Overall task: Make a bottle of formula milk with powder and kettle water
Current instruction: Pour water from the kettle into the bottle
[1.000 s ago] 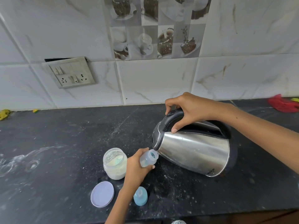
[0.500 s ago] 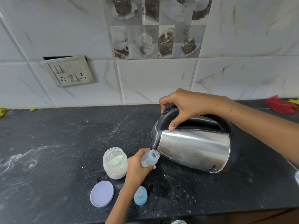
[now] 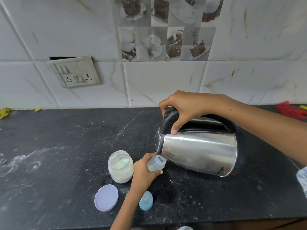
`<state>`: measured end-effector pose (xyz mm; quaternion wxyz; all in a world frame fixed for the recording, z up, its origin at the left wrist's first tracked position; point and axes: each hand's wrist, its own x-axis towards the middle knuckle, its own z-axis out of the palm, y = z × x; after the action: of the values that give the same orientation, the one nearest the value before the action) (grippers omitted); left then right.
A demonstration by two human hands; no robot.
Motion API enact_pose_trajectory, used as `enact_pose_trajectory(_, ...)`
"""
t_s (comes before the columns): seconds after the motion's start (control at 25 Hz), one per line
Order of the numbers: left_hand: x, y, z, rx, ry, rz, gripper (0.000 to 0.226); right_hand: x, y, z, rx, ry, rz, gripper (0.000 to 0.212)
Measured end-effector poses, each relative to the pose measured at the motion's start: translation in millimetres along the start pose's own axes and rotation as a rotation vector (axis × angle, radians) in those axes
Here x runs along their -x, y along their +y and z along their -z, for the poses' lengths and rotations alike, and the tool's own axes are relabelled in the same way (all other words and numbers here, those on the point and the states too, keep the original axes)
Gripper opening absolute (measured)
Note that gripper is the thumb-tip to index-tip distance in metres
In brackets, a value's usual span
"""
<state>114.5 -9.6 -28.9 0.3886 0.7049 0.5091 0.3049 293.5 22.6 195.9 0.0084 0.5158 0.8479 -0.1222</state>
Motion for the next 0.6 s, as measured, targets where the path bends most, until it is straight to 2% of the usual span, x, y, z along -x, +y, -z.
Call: enact_pose_trajectory(0.6,3.0,-6.6,-0.5,0.009,0.013,-0.006,0.053,-10.1,-7.2,3.4,0.035,-0.083,0.007,0.044)
